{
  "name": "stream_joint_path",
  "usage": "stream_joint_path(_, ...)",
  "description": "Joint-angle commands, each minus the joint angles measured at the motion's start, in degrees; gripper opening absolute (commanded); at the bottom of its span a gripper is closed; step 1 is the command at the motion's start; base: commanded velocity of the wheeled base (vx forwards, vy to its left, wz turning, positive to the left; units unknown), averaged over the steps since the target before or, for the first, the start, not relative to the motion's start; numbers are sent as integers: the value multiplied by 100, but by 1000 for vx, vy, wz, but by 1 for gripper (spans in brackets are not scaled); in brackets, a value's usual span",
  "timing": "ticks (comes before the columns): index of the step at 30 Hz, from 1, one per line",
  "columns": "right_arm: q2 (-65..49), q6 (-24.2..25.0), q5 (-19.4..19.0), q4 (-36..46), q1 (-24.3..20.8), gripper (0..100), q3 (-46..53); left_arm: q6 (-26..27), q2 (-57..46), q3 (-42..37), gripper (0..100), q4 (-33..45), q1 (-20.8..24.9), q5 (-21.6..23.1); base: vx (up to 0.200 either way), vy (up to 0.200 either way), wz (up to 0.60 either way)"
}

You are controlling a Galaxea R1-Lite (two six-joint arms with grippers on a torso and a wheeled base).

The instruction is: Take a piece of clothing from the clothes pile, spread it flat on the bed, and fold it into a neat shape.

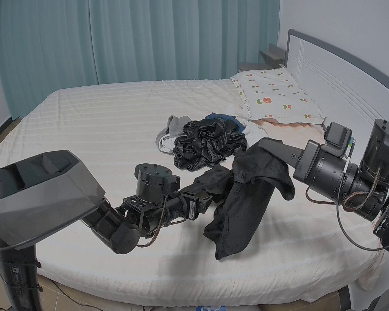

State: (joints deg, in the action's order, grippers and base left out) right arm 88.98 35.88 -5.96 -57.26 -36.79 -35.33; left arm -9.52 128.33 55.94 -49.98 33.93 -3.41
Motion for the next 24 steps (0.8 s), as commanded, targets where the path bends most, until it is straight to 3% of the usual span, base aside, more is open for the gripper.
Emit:
stream_joint_path(1,-135,-11,-2,48,-3,0,-123,3,535,620,100,-3,-70,-28,0,0,0)
stream_joint_path(6,-188,-19,-10,66,76,0,-62,3,605,883,100,-3,-176,7,0,0,0)
stream_joint_path(18,-144,-19,-19,22,120,0,-405,-24,913,1024,100,6,-185,614,0,0,0)
stream_joint_path(24,-162,-19,-142,57,137,0,-897,-788,1142,1217,100,-3,-141,587,0,0,0)
